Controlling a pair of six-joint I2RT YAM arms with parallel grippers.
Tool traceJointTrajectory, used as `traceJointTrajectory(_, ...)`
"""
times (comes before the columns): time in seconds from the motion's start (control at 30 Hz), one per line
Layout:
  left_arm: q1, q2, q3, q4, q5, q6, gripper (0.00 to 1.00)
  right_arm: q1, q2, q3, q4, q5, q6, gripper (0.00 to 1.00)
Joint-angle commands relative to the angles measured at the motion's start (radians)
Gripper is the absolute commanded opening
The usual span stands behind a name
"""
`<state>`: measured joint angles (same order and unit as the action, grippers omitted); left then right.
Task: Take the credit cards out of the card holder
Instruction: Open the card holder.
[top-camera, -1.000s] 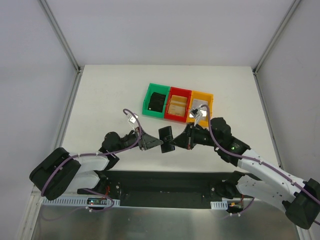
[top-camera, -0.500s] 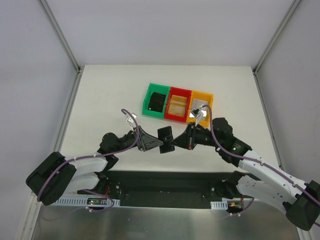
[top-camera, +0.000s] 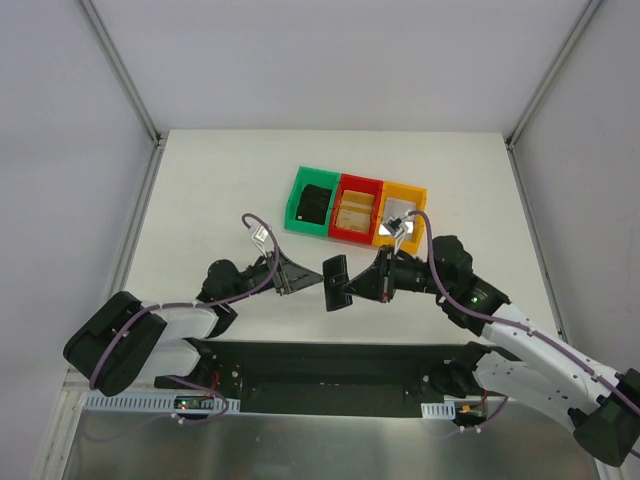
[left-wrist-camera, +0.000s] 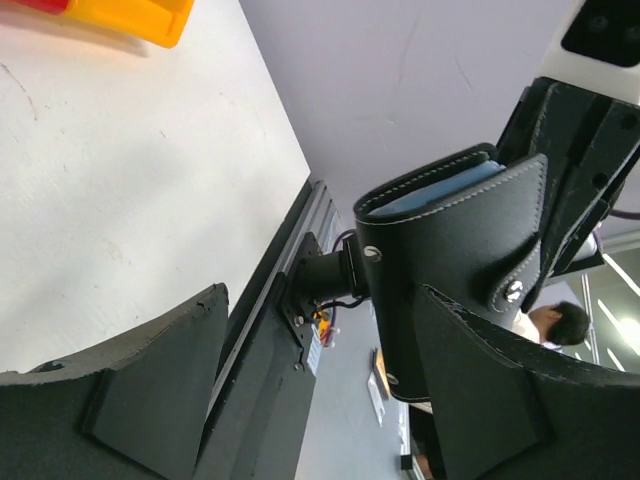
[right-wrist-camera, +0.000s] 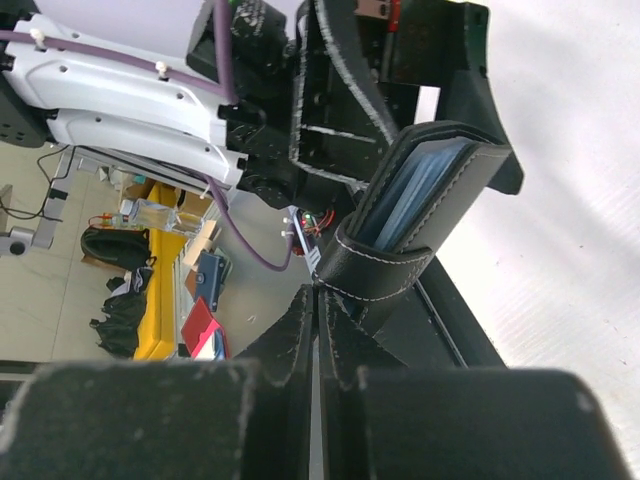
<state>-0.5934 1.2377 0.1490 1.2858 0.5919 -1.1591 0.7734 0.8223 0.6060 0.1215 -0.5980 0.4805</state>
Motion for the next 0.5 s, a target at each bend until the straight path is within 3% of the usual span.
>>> traceJointTrajectory(0.0, 0.014, 0.002, 0.05, 0.395, 0.026, -0.034, 0.73, 0.0, -0.054, 0.061, 0.058, -0.071, -0.003, 0.0)
traceJointTrajectory(0.47, 0.052, -0.126, 0.167, 0.394, 0.111, -0.142, 0.82, 0.001, -0.083, 0.12, 0.058, -0.1, 0.001, 0.0)
